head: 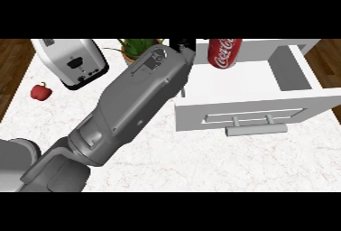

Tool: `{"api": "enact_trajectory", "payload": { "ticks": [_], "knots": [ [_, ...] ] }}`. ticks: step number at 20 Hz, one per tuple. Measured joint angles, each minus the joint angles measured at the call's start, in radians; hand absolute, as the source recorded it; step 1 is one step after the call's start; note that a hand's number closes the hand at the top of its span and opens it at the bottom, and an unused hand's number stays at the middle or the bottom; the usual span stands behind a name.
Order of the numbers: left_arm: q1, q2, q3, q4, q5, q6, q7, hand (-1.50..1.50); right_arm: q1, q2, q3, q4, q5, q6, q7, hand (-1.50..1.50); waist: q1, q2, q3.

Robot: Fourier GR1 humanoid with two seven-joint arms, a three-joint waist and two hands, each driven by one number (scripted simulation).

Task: Pick up the can, place it into the drawer and close the drawer

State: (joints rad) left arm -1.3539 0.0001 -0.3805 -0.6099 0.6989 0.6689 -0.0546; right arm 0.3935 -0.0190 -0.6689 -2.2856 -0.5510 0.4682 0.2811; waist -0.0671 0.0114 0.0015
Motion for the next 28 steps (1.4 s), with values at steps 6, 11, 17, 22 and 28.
{"api": "enact_trajectory", "payload": {
  "ticks": [6, 11, 17, 22, 28],
  "knots": [
    [-0.033, 0.0, -0.058, 0.078, 0.078, 0.001, -0.022, 1.5, -0.037, -0.019, 0.002, 0.006, 0.006, -0.018, 0.02, -1.5, -0.011, 0.004, 0.0],
    [-0.053, 0.0, -0.117, 0.122, 0.112, 0.026, -0.028, -1.5, -0.041, -0.024, 0.004, -0.006, -0.002, -0.018, 0.033, -1.5, -0.017, 0.005, 0.0],
    [-0.068, 0.0, -0.157, 0.159, 0.157, 0.062, -0.037, -1.5, -0.048, -0.02, 0.01, -0.011, 0.002, -0.024, 0.045, -1.5, -0.023, 0.007, 0.001],
    [-0.053, 0.0, -0.19, 0.16, 0.198, 0.099, -0.068, -1.5, -0.075, -0.023, 0.015, 0.007, 0.02, -0.025, 0.036, -1.5, -0.027, 0.009, 0.001],
    [-0.05, 0.0, -0.214, 0.158, 0.242, 0.113, -0.105, -1.5, -0.091, -0.031, 0.016, -0.015, 0.03, -0.04, 0.052, -1.5, -0.025, 0.009, 0.001]
  ]
}}
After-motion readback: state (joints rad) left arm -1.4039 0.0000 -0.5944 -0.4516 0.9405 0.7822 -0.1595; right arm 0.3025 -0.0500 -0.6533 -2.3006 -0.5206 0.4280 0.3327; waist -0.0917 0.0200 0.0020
